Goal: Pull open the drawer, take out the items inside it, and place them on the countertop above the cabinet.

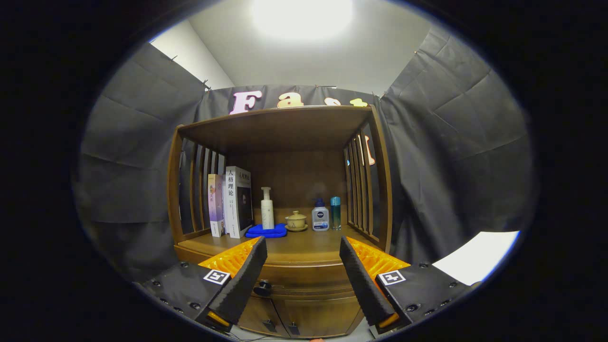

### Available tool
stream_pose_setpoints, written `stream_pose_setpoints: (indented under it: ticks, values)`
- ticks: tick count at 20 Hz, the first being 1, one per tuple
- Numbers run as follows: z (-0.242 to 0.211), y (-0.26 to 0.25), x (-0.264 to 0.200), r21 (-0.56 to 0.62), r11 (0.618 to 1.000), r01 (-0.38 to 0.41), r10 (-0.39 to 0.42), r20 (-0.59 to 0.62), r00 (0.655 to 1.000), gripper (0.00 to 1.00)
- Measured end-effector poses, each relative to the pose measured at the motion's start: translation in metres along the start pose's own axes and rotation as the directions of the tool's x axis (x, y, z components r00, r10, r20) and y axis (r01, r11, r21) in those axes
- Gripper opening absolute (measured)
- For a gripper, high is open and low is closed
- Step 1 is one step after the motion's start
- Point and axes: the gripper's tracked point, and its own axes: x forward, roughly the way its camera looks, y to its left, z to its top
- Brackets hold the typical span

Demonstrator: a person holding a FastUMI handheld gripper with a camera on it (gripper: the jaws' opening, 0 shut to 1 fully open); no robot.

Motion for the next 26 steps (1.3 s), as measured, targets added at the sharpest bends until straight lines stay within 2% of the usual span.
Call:
stream_pose_setpoints:
  ticks: [6, 12, 19, 26]
  values:
    - [-0.026, 0.02, 0.006, 0.001, 0.999, -0.046, 0.046, -0.048, 0.998, 0.97]
    - [-0.064, 0.048, 0.034, 0.037, 0.994, -0.101, 0.105, -0.125, 0.987, 0.98]
    - [-0.14, 0.07, 0.059, 0.057, 0.991, -0.122, 0.133, -0.295, 0.946, 0.98]
    - [-0.175, 0.086, 0.074, 0.06, 0.989, -0.137, 0.149, -0.351, 0.924, 0.95]
